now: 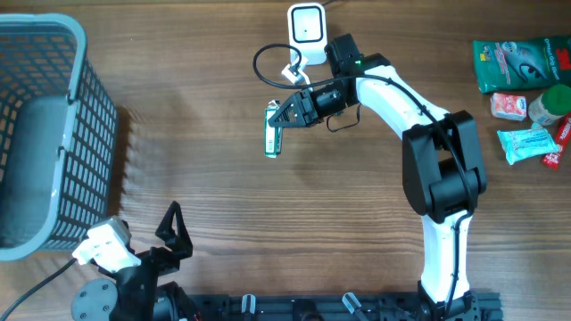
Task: Scan the item barcode
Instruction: 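Raise the box to the scanner and hold it beneath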
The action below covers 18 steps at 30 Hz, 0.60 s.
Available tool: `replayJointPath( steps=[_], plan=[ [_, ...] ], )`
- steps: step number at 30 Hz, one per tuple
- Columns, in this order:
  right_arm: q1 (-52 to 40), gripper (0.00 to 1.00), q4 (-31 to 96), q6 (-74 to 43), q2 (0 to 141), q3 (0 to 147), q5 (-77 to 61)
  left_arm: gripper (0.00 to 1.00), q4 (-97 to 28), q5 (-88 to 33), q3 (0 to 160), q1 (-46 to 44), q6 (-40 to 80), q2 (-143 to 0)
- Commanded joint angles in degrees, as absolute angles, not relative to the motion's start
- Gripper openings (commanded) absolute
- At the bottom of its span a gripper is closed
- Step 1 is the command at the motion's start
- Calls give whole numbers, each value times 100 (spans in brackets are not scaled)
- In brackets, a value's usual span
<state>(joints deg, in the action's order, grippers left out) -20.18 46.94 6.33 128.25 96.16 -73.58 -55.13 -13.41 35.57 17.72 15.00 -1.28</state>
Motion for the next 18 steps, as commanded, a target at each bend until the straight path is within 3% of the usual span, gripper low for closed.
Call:
replayJointPath(
  steps=[1, 4, 8, 13, 18],
  plan=[
    [-2018, 28, 4696, 965, 12610, 9771, -7797, 100, -5498, -1345, 3546, 1737, 1549, -123],
    [-2018, 27, 4578, 1461, 12608, 9771, -7081, 100, -5498, -1345, 3546, 1737, 1549, -123],
    [-2040, 16, 4724, 1326, 12538, 10047, -5000, 100, -5498, -1345, 3546, 1737, 1549, -123],
    [-2056, 16, 4818, 1594, 12186, 10796, -3680, 100, -5500, -1345, 3546, 1737, 1549, -123],
    [-2279, 9, 3564, 2569, 12018, 10960, -982, 100, -5498, -1345, 3546, 1737, 1549, -123]
  ],
)
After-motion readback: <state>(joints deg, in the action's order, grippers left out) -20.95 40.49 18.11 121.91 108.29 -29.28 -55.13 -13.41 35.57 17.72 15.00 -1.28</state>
